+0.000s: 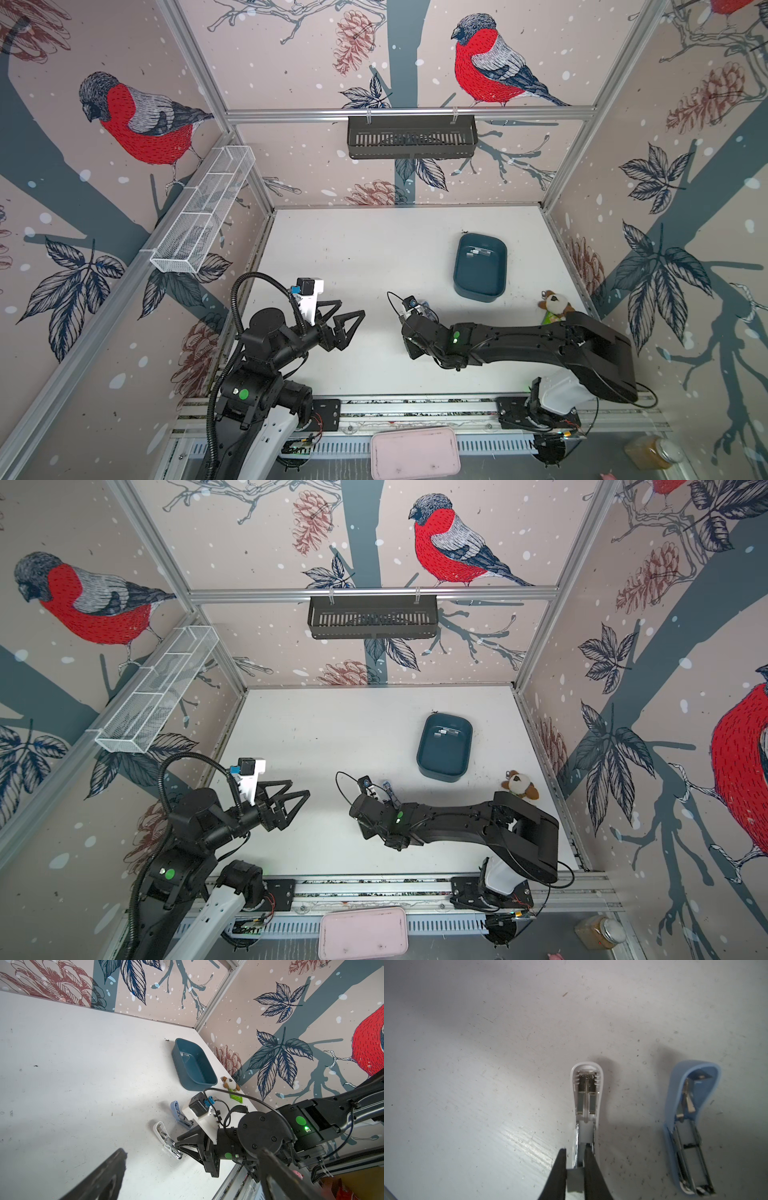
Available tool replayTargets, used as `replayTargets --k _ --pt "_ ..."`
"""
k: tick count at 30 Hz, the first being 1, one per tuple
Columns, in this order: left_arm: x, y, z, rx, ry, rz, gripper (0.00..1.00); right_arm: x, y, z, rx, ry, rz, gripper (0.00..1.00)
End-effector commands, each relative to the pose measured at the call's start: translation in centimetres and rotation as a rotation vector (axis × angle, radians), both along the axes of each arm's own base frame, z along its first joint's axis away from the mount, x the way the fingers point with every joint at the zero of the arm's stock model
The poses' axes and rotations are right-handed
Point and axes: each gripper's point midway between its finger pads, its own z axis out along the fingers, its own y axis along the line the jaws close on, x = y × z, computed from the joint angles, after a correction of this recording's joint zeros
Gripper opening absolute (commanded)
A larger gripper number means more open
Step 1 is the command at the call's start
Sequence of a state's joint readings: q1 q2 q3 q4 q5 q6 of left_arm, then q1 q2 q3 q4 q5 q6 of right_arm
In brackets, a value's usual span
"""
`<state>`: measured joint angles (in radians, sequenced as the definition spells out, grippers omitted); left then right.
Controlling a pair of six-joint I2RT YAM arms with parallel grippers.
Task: Load the staples into the stapler
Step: 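Carry the staple strip with the right gripper over the open white stapler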
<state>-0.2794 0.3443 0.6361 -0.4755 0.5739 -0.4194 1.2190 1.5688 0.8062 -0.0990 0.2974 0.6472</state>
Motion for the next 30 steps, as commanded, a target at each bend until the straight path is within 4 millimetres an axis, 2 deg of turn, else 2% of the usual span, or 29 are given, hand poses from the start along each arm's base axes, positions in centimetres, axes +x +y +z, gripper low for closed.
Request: replayTargets --k 1,18,30 --pt "0.0 -0.1 0.1 -0.001 -0.007 -0.010 0.97 0.3 -0.3 -0.1 -0.022 -0.020 -0.005 0.17" --pt "0.0 -0.3 -0.1 0.000 0.004 -0.019 0.97 0.3 -0.9 -1.5 -0.052 -0.014 -0.018 0.16" --pt "0.0 -0.3 -0.1 -0.001 0.003 -0.020 0.97 0.4 -0.6 -0.6 -0.030 -0.025 -0.018 0.16"
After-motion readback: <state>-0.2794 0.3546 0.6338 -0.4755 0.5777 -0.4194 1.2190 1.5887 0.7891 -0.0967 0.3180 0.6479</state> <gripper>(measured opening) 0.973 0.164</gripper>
